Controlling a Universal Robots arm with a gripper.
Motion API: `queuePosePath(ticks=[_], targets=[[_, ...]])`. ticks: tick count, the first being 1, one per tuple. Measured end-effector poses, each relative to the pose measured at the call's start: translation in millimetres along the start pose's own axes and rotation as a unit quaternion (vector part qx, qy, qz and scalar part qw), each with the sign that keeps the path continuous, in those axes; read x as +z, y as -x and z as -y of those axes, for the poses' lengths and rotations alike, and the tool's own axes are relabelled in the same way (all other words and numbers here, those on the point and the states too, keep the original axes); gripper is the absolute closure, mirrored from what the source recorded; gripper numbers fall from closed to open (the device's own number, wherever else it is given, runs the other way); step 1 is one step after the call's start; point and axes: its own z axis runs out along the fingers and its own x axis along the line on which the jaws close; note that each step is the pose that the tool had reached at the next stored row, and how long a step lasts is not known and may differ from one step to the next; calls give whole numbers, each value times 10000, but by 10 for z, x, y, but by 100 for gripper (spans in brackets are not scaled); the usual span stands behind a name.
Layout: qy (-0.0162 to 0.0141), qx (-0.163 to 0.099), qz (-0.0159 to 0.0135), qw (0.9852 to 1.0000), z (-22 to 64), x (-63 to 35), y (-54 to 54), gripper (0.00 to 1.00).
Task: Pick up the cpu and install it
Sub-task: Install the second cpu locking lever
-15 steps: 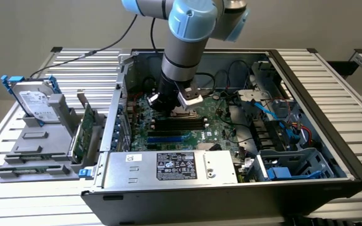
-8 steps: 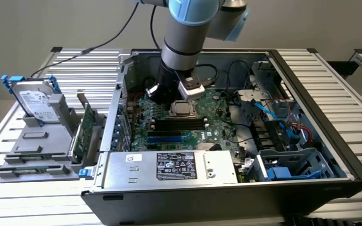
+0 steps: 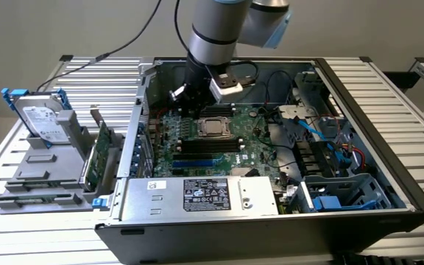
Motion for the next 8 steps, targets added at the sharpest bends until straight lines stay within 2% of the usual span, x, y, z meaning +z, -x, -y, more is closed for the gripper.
queuePosePath(ticks=[2,4,6,8], targets=[[12,2,5,10000,11,-88,-19,89],[35,5,11,10000,23,-142,-28,89],[43,-13,10,10000,37,-198,-26,89],[53,-146,38,9999,46,-234,-24,89]])
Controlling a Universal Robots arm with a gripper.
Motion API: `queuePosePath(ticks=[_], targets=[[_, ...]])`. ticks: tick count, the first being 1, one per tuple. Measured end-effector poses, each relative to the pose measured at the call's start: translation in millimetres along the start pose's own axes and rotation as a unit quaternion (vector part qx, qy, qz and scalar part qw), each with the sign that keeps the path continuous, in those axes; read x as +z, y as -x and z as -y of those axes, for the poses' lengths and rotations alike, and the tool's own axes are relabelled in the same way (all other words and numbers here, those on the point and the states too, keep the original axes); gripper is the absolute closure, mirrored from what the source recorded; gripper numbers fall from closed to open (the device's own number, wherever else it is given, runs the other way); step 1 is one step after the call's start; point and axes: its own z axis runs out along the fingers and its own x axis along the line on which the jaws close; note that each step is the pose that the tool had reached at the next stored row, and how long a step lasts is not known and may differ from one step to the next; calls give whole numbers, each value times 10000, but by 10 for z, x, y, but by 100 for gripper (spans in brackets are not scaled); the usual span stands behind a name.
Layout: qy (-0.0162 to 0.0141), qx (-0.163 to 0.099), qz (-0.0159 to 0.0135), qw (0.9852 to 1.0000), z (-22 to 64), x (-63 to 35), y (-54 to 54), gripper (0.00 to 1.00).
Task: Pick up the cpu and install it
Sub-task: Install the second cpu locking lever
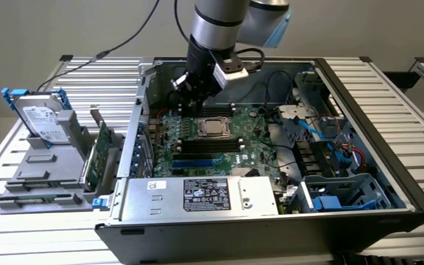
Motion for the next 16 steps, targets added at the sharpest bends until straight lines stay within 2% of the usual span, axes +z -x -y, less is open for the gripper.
queuePosePath(ticks=[3,6,8,10,16], targets=[[20,-262,53,9996,7,-33,2,89],[40,-516,105,9986,10,-47,4,89],[53,-652,128,9978,10,-47,3,89],[65,-729,134,9972,16,-47,2,89],[65,-735,135,9972,17,-46,3,89]])
